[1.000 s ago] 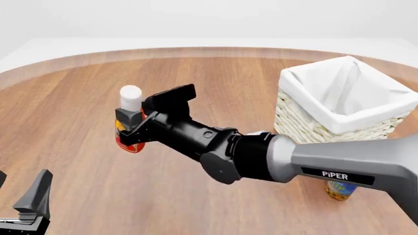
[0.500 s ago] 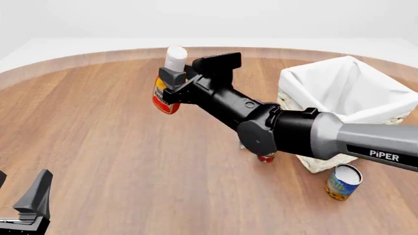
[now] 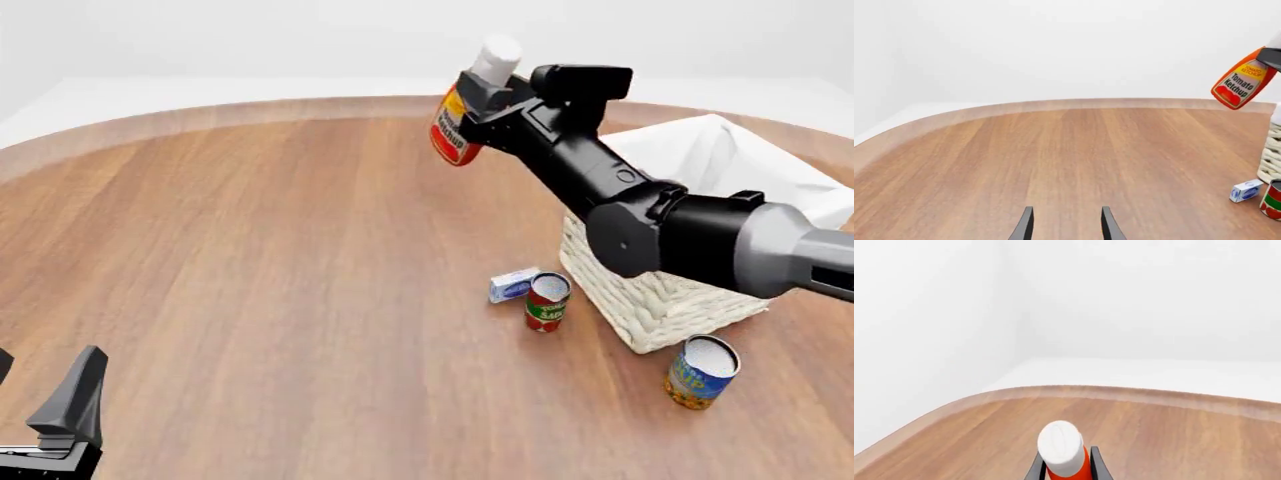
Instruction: Pick up the ketchup, and put it in the basket.
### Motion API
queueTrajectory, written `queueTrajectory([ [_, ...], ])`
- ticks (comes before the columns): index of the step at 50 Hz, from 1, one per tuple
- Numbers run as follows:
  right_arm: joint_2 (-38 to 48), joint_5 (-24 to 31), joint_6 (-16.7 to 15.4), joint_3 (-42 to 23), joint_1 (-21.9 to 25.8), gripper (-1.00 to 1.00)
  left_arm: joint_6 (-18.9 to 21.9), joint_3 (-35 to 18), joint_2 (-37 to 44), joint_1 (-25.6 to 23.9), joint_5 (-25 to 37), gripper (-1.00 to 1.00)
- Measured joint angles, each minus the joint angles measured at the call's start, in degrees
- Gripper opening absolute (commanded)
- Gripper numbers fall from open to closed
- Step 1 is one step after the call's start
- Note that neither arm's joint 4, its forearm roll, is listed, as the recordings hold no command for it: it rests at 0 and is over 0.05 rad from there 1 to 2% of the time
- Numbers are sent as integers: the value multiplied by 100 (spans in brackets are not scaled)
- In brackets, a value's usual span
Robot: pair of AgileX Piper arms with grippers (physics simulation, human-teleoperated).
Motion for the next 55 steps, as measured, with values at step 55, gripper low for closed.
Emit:
queueTrajectory([
  [55,-1890,-684,182,2095,-2742,-100,0,0,0,0,0,100],
])
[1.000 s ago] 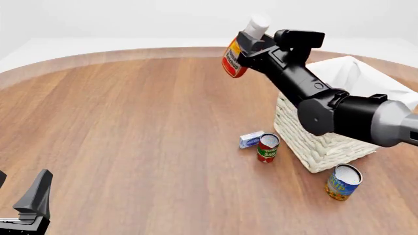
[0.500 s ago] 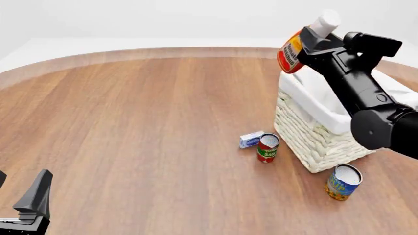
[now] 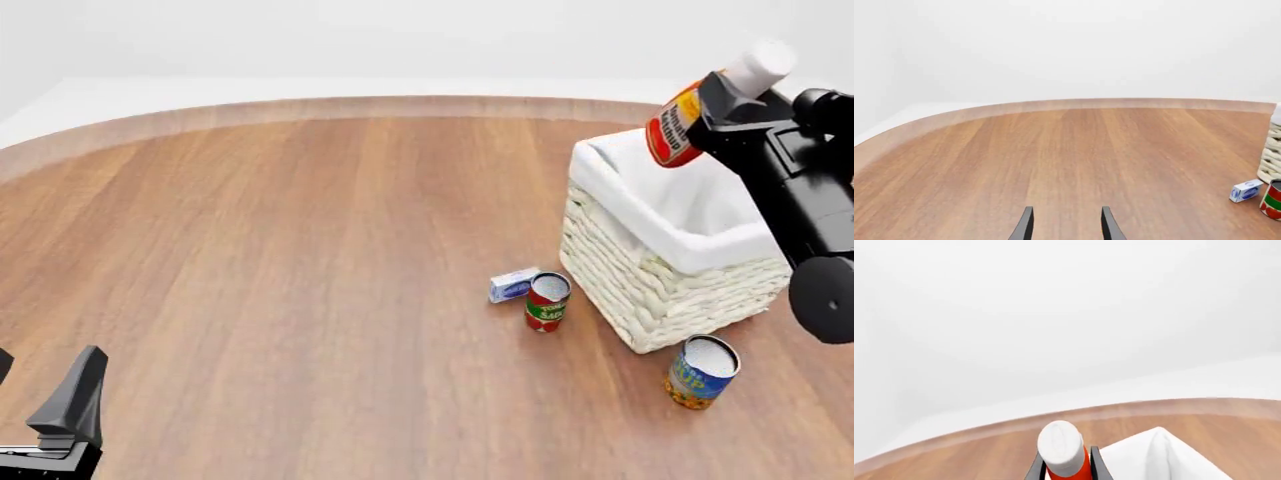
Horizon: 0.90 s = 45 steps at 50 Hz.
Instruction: Pick up the ketchup, and put it in the basket.
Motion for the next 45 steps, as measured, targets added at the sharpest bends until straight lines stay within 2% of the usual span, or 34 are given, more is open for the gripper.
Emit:
queueTrajectory([
  [18,-88,177,-44,227,-386,-100,0,0,0,0,0,100],
  [45,673,250,-255,-40,-567,-100,0,0,0,0,0,100],
])
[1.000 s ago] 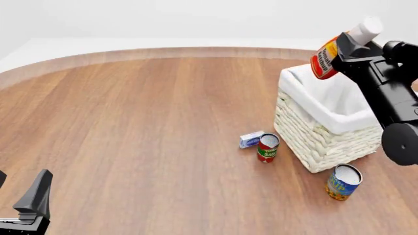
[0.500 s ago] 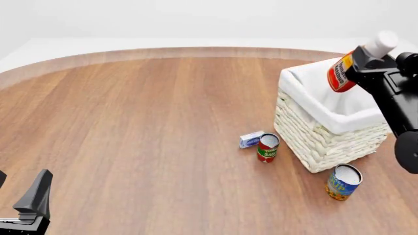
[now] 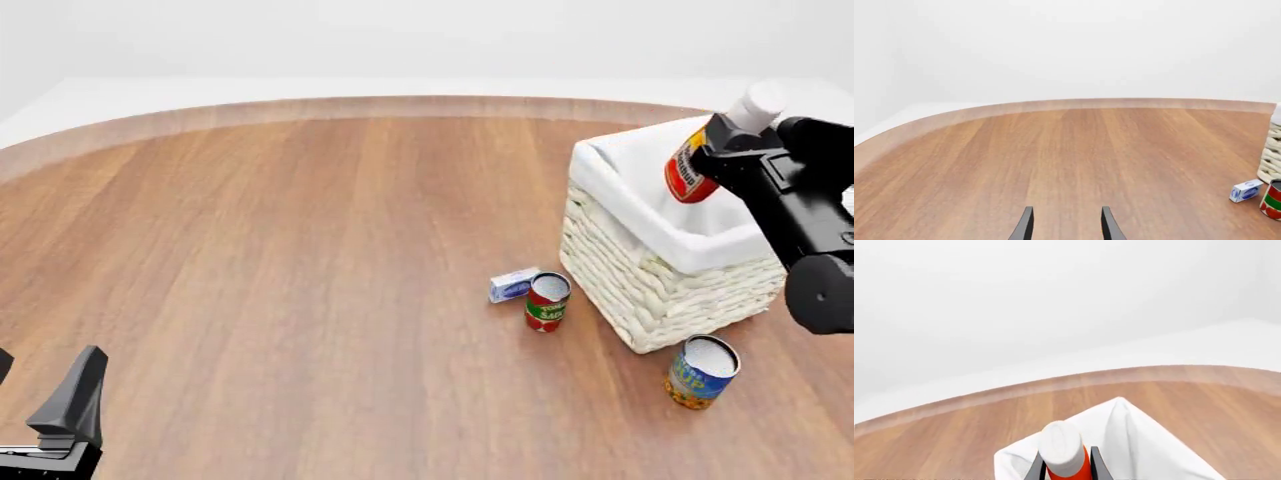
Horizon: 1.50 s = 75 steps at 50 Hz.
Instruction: Pick up the ketchup, and put it in the basket.
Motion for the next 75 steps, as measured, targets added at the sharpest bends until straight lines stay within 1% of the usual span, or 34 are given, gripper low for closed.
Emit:
queueTrajectory([
  [16,623,55,-279,-380,6,-100,0,0,0,0,0,100],
  [30,997,227,-489,-715,15,-100,0,0,0,0,0,100],
  [61,1256,505,-881,-953,5,-100,0,0,0,0,0,100],
  [75,1358,564,-938,-1010,22,-100,0,0,0,0,0,100],
])
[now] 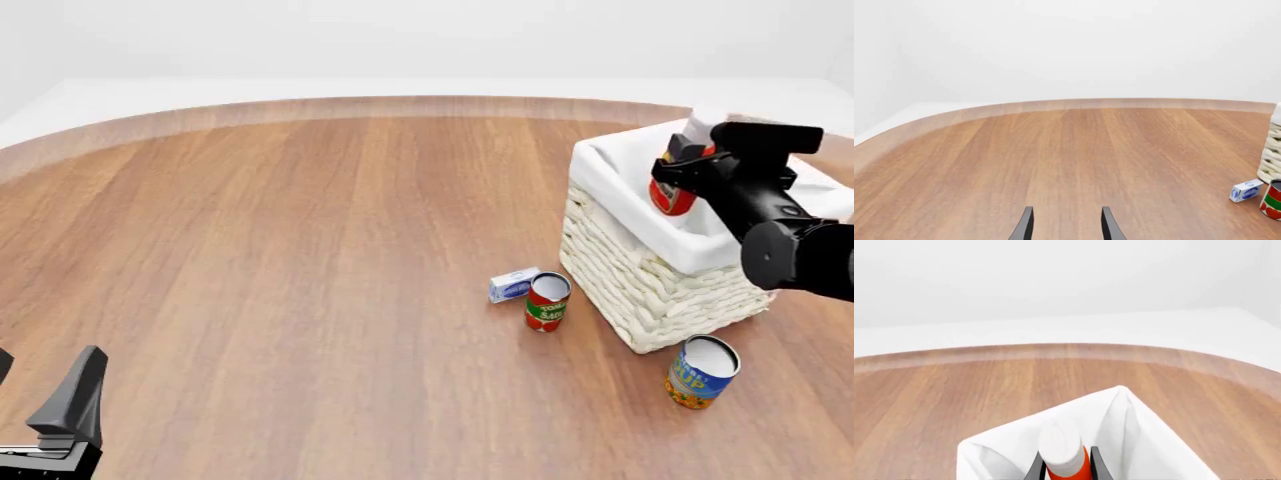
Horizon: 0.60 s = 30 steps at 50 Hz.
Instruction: Pick up the ketchup, and put it in the basket.
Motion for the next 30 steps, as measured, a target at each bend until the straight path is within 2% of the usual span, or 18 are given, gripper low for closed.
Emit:
queueTrajectory([
  [10,45,31,9,-30,25,-100,0,0,0,0,0,100],
  [11,49,34,11,-33,29,100,0,0,0,0,0,100],
  [30,80,71,98,-101,85,100,0,0,0,0,0,100],
])
